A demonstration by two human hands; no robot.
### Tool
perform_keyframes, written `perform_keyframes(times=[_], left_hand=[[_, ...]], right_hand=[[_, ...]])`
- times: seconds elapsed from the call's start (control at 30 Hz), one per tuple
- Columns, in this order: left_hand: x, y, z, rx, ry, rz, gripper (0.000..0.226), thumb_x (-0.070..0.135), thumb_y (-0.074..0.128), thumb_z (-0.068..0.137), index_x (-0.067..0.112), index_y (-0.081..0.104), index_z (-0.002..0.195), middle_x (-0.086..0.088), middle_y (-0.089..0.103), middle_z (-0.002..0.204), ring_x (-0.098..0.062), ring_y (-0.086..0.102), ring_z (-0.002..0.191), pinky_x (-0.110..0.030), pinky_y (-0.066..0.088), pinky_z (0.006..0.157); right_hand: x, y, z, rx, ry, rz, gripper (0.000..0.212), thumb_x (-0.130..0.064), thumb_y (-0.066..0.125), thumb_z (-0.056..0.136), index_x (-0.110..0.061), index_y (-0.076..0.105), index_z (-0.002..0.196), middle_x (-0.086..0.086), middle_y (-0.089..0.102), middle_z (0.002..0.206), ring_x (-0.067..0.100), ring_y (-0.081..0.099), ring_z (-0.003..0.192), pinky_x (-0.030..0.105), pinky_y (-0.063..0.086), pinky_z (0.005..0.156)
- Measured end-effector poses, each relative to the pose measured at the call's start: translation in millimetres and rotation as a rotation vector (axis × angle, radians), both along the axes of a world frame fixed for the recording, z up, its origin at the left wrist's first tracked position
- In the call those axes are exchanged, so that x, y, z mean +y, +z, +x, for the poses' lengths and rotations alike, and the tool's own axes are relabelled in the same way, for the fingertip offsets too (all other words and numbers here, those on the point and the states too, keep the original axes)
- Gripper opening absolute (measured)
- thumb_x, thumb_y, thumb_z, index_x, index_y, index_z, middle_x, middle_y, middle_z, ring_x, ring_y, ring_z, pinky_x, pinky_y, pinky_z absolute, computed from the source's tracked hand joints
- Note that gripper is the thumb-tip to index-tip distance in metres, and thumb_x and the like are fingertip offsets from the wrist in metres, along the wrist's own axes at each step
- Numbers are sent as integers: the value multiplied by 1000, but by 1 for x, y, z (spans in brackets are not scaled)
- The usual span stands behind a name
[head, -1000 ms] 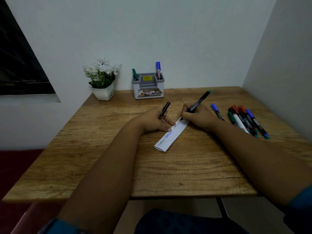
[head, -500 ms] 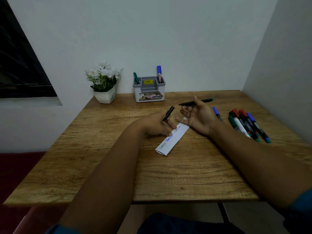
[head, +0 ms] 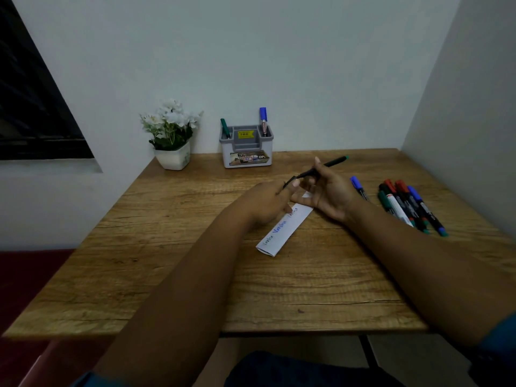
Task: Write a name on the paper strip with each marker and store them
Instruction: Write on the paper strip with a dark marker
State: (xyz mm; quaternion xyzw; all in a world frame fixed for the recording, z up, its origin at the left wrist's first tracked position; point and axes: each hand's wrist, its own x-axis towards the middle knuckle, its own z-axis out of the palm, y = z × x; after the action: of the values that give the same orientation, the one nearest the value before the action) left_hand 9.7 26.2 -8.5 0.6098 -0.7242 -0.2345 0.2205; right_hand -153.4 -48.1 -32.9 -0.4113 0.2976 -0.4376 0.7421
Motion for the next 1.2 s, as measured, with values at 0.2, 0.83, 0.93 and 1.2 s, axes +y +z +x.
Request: perform_keyframes(times=[0.2, 0.83, 0.93, 1.2], left_hand=[[-5, -1, -9, -213, 37, -170, 36, 44, 28, 103, 23, 54, 90, 3, 74, 85, -11, 60, 68, -37, 52, 74], [-15, -16, -3, -289, -15, -413, 30, 41, 30, 103, 25, 56, 107, 7, 72, 76, -12, 66, 79, -30, 45, 65], [-16, -17, -3, -278, -17, -417, 28, 41, 31, 102, 28, 55, 109, 7, 71, 76, -13, 65, 80, -32, 48, 68], [-19, -1, 12, 339, 136, -340, 17, 24, 47, 101, 16, 36, 111, -1, 70, 85, -4, 61, 51, -26, 51, 53]], right_hand=[[-2, -1, -2, -31, -23, 22, 35, -41, 48, 98, -15, 52, 76, 2, 45, 64, 21, 61, 88, 59, 50, 92], [-3, -4, -2, 65, 216, -73, 14, -21, 62, 92, -14, 54, 82, 2, 55, 83, 8, 53, 83, 37, 29, 115], [-1, -2, 1, 66, 228, -66, 17, -21, 57, 96, -13, 54, 82, 3, 55, 80, 9, 53, 81, 35, 29, 114], [11, -6, 14, 356, 38, -254, 38, -50, 71, 81, -17, 52, 85, -2, 47, 71, 11, 44, 69, 35, 43, 84]])
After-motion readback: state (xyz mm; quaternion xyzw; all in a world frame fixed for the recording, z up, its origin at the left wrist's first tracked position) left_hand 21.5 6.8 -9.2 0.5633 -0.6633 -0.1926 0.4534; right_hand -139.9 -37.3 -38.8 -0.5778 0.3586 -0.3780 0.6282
